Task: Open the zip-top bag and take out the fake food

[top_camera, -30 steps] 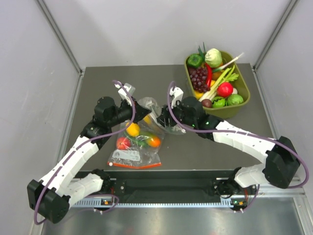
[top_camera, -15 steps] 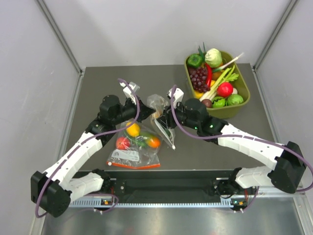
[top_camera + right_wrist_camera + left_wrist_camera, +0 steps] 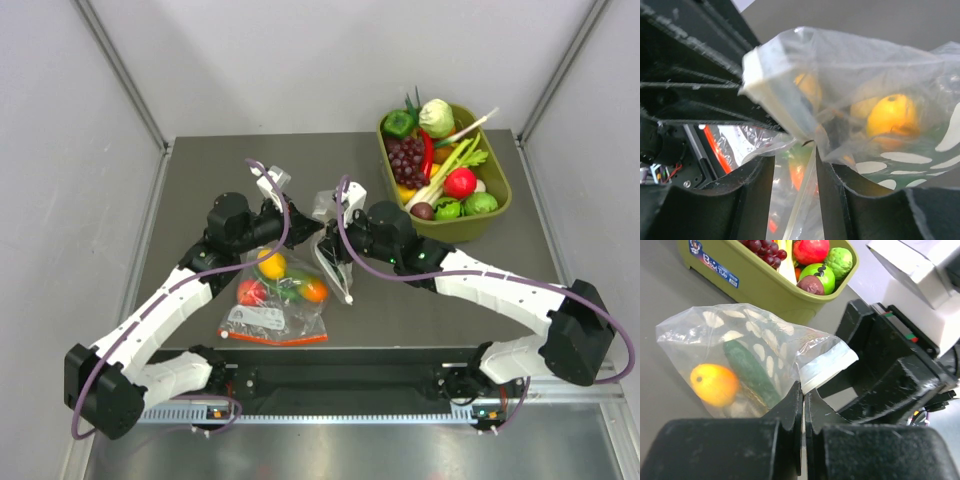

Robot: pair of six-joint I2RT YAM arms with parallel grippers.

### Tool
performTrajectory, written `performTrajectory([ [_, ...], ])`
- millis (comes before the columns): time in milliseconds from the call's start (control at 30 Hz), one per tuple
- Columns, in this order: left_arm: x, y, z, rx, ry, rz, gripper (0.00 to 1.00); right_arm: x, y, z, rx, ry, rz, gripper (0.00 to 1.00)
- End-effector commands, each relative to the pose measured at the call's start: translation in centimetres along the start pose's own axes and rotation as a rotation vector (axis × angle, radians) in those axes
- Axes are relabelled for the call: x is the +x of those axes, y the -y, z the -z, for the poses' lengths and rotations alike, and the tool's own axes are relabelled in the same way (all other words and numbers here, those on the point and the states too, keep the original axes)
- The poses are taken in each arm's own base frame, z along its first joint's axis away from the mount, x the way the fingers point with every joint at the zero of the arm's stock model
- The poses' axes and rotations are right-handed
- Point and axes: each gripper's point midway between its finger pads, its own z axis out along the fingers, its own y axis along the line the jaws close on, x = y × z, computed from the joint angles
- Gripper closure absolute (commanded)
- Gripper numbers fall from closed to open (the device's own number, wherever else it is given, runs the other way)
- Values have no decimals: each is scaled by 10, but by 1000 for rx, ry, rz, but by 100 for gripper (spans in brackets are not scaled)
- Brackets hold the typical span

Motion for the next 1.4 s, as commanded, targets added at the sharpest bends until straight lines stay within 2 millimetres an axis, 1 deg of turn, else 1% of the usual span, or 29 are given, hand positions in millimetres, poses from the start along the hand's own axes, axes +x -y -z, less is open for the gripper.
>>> performTrajectory([
  [0,-40,32,6,97,113,-59,100,-37,-5,-6,19,133,1,61],
  [33,-42,34,8,103,120,-57,100,-33,1,-7,46,137,-4,61],
  [100,-41,36,9,112,120,-53,100,-35,5,-10,66,156,-8,60],
  [133,-42,38,9,117,123,-50,100,-32,12,-12,102,162,-11,60],
  [200,-40,39,9,121,119,-48,100,-33,15,-13,121,180,-15,60],
  [233,-39,39,10,121,119,-48,100,-29,21,-15,147,178,-15,60],
  [433,-36,39,10,127,110,-47,100,-22,29,-27,179,173,6,61],
  [500,-35,39,9,126,108,-46,100,-23,30,-31,178,179,20,62],
  [533,-33,38,9,125,105,-47,100,-21,32,-35,179,180,28,65],
  [567,-33,38,9,120,107,-48,100,-22,31,-37,175,189,32,72],
  [633,-32,35,10,108,107,-54,100,-16,33,-39,171,190,48,80],
  [667,-32,33,10,95,107,-55,100,-23,31,-39,161,225,50,91],
  [700,-31,30,10,82,106,-58,100,-20,32,-37,163,227,56,96],
  [733,-29,27,9,69,99,-55,100,-22,32,-35,162,239,59,100],
  [867,-26,-3,8,-96,102,-36,100,-29,27,-21,143,280,63,100],
  [933,-22,-17,7,-159,87,-23,100,-30,25,-9,138,294,65,100],
  [967,-23,-23,8,-196,95,-20,100,-27,25,-6,140,286,65,100],
  [1033,-22,-30,7,-228,97,-13,100,-26,25,3,145,280,66,100],
  [1067,-23,-32,8,-241,102,-10,100,-21,26,6,148,268,66,100],
  [1133,-24,-39,8,-276,110,-7,100,-23,24,17,143,282,62,100],
  [1167,-24,-42,7,-290,110,-6,100,-19,24,21,142,281,56,100],
  [1200,-16,-51,7,-329,86,3,100,-26,20,30,131,308,55,100],
  [1267,-12,-57,6,-349,71,11,100,-29,18,38,124,322,54,100],
  [1300,-8,-60,3,-355,60,19,100,-32,16,45,116,339,55,100],
  [1367,-4,-60,-1,-345,50,28,100,-36,14,52,111,359,51,100],
])
